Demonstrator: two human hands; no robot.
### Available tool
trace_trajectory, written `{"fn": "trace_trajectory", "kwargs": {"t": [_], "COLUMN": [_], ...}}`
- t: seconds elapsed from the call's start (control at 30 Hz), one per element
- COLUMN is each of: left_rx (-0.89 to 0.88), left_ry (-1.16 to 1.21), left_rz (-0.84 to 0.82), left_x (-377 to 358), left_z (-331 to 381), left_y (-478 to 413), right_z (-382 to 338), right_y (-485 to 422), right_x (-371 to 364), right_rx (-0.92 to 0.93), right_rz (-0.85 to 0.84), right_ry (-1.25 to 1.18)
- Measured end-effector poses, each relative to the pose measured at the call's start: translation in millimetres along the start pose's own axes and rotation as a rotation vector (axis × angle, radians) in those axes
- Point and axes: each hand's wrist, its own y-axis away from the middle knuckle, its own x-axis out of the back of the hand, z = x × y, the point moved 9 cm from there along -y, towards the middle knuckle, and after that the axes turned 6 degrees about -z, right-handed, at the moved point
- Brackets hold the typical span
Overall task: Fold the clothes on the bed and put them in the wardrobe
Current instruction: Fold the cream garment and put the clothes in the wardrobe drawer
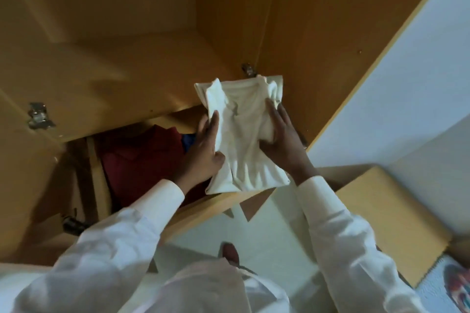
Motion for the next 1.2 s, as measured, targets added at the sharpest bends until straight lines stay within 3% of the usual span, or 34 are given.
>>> {"fn": "trace_trajectory", "kwargs": {"t": [0.23,0.4,0.67,0.77,0.87,0.97,1.07,1.2], "left_rx": [0.151,0.264,0.503,0.542,0.573,0.593,0.598,0.632], "left_ry": [-0.022,0.04,0.301,0.322,0.274,0.199,0.083,-0.213], "left_rz": [0.208,0.244,0.024,-0.003,-0.045,-0.114,-0.17,-0.149], "left_x": [15,4,-46,-54,-58,-63,-65,-54], "left_z": [-39,-94,-171,-189,-196,-197,-202,-204], "left_y": [-47,-52,-57,-61,-68,-74,-74,-65], "right_z": [9,37,87,95,85,73,79,124], "right_y": [-107,-137,-167,-165,-158,-142,-118,-97], "right_x": [-32,-86,-159,-170,-174,-180,-200,-214], "right_rx": [0.168,0.133,-0.042,-0.108,-0.083,0.013,0.034,-0.245], "right_rz": [-0.146,-0.369,-0.752,-0.757,-0.58,-0.489,-0.631,-0.82], "right_ry": [-0.078,-0.247,0.199,0.446,0.686,0.755,0.665,0.576]}}
